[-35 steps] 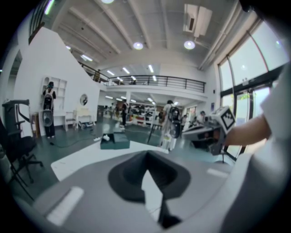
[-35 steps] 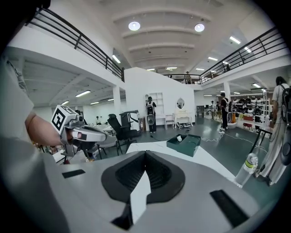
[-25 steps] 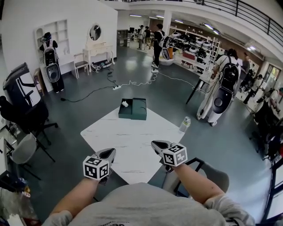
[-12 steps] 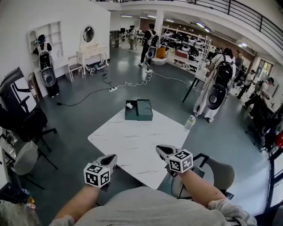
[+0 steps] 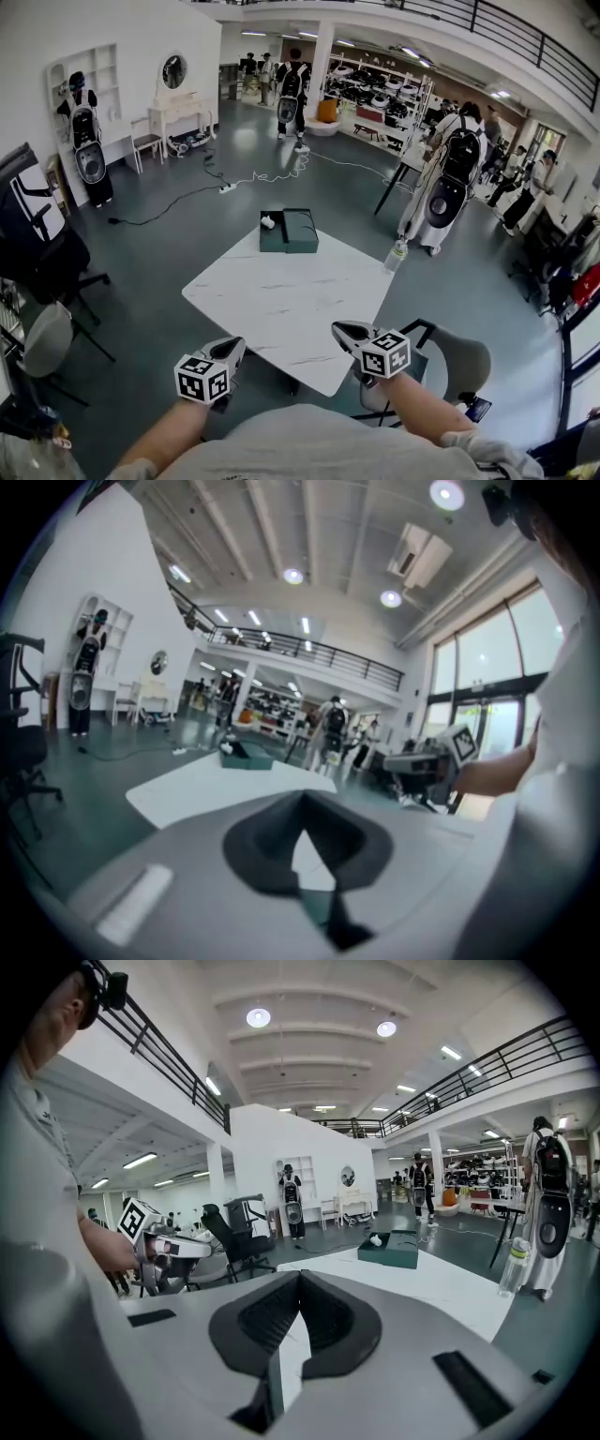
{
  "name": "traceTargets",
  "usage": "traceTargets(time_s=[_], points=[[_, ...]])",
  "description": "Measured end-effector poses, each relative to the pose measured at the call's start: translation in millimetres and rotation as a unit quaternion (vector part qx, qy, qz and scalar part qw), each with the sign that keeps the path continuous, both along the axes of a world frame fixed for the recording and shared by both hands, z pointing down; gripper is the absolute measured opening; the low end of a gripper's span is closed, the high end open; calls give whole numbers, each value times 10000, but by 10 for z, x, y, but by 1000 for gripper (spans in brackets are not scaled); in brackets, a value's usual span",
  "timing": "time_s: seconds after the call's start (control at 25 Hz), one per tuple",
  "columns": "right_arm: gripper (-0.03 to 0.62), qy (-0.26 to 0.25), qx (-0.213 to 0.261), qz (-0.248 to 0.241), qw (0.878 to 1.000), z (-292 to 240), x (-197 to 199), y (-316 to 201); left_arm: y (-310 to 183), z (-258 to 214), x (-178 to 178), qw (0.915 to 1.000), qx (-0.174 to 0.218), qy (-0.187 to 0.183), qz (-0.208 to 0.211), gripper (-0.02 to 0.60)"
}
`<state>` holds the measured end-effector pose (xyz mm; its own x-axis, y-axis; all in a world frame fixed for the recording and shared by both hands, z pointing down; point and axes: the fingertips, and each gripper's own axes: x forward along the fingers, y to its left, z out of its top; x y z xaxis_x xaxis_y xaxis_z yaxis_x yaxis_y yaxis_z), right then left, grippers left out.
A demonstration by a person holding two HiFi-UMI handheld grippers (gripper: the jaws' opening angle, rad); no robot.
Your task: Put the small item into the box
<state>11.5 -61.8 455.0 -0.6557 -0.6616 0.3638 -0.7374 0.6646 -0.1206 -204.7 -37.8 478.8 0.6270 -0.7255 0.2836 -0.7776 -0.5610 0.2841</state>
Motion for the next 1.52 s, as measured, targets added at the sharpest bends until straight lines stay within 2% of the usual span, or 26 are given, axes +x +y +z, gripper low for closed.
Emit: traceTargets(time_s=[0.16,0.28,0.48,0.8,1.16,1.52], points=[[8,-150,-55,-93,9998,36,138,46,91,-32,154,10000,0,-8,-74,5],[8,-134,-96,-349,9993,73,290,91,176,-94,296,9996,51,-51,-269,5],[8,-80,-152,-690,9975,111,667,104,291,-107,698,9977,-29,163,-663,5],[8,-108,-211,-773,9967,158,1141,58,335,-185,1289,9979,25,203,-611,5],[8,-372,-194,-470,9980,86,1344,-44,164,-274,1355,9986,127,121,-507,5],[8,-310,-175,-305,9989,113,1317,-133,13,-316,1268,9989,226,28,-414,5]])
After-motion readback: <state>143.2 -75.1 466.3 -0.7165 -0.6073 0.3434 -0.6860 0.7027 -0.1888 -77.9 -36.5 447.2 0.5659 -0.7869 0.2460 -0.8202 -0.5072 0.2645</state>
